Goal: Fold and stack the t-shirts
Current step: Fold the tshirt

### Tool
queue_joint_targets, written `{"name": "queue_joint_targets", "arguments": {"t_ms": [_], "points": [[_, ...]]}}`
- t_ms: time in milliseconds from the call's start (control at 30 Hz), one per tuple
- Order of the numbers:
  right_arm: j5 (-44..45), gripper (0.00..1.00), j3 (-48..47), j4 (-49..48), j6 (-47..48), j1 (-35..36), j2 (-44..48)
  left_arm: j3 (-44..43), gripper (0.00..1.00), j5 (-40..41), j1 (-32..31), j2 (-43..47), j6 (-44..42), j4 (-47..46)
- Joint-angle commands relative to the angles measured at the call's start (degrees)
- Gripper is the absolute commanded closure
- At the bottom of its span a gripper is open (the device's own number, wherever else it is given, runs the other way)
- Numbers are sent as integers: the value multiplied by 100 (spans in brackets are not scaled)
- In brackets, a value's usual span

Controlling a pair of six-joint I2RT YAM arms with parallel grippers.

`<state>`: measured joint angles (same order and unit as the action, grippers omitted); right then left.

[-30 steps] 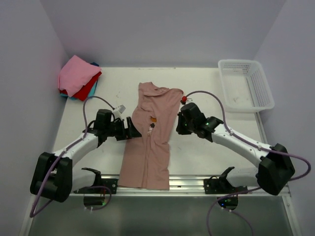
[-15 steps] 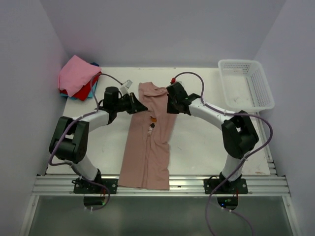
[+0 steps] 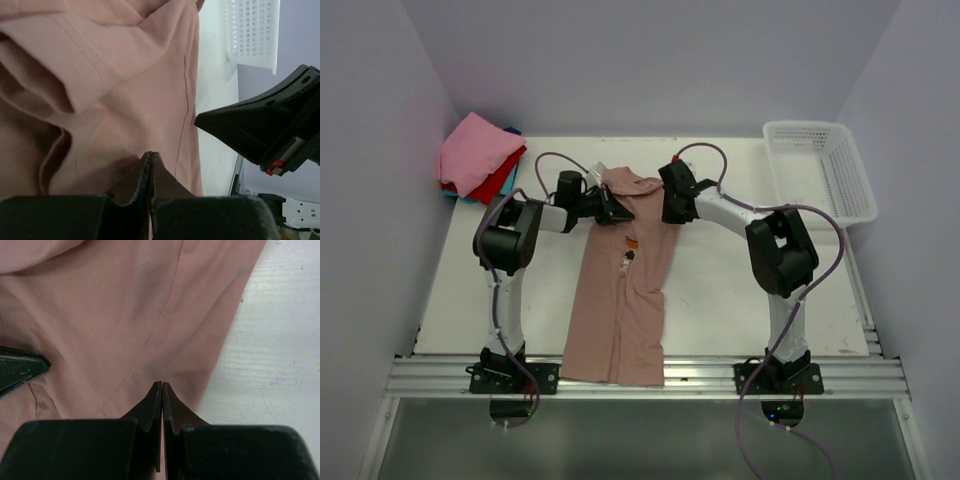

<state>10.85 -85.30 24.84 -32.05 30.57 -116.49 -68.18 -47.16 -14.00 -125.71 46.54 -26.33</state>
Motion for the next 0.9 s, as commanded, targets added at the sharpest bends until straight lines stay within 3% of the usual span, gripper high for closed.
{"name": "queue_joint_targets", "arguments": {"t_ms": [0,400,867], "points": [[-57,100,-277,-67,15,-7,-128,-511,100,-101,46,-146,-75,-85],[-874,100,-110,-665,-275,2,-436,-1136,100,453,222,-603,30,251],[-716,100,321,-568,-205,28,-428,-2524,100,497,565,-1561,328,708]]}}
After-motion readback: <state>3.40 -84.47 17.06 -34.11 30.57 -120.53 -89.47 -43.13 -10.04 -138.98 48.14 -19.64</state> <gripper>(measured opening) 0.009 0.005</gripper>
